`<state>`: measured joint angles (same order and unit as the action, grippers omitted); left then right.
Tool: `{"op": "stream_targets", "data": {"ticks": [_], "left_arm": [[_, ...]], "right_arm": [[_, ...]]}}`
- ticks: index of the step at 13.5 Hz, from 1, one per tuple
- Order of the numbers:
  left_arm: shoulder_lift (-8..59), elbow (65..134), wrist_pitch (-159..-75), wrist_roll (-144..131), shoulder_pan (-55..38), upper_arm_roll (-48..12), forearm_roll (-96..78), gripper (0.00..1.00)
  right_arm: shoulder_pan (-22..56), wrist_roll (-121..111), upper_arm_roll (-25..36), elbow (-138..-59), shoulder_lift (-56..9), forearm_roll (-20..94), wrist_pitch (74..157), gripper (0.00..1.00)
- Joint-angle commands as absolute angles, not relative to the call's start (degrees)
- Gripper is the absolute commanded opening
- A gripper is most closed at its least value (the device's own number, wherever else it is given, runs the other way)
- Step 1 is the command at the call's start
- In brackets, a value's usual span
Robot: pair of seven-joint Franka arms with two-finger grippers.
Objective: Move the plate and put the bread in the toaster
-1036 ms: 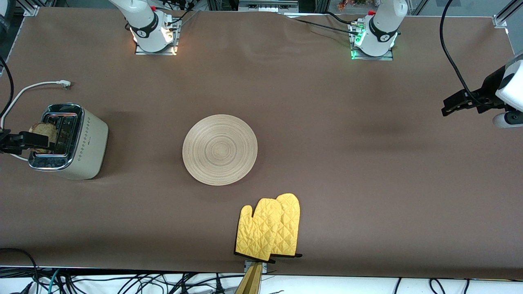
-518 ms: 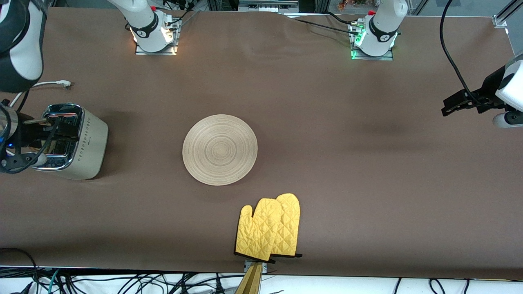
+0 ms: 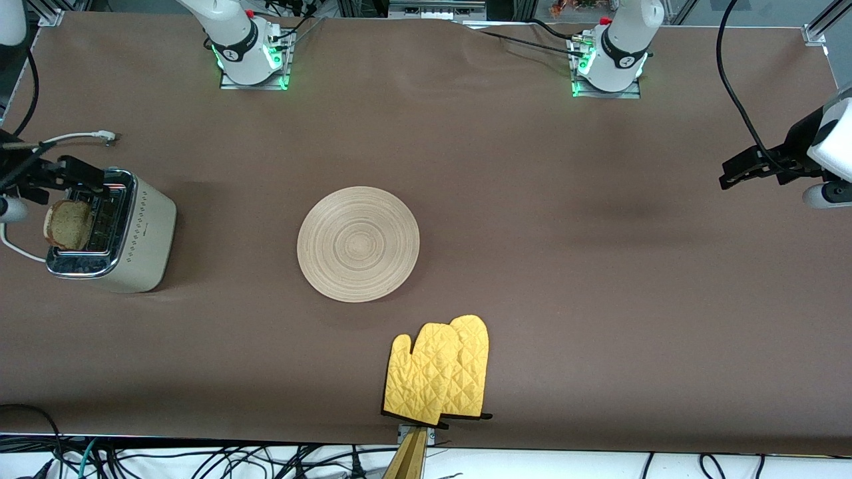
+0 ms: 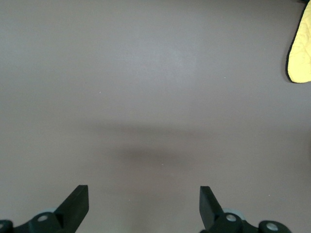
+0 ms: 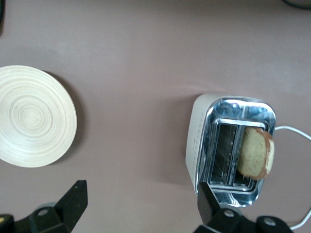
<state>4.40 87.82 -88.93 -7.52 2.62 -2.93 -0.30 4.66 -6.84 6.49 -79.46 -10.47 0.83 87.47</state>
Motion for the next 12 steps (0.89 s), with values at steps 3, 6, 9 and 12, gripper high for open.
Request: {"op": "stream_targets", "data": {"ticks": [3, 6, 9, 12], "left_arm": [[5.2, 86.1, -88.1, -6.4, 2.5, -2.9, 1.4, 1.0], [5.2, 86.1, -88.1, -6.4, 2.5, -2.8, 1.4, 1.0], [5.1, 86.0, -88.1, -6.4, 2.6, -2.6, 1.4, 1.0], [5.0, 86.0, -88.1, -6.4, 2.8, -2.5, 1.4, 1.0]], "right_arm": [[1.8, -5.6, 4.4, -87.2, -5.6, 0.4, 88.4, 1.0], [2.0, -5.7, 4.6, -84.2, -7.6, 0.1, 87.3, 1.0], [1.9, -5.7, 4.6, -84.1, -7.8, -0.1, 87.4, 1.0], [2.2, -5.7, 4.4, -84.1, -7.8, -1.9, 87.4, 1.0]]}}
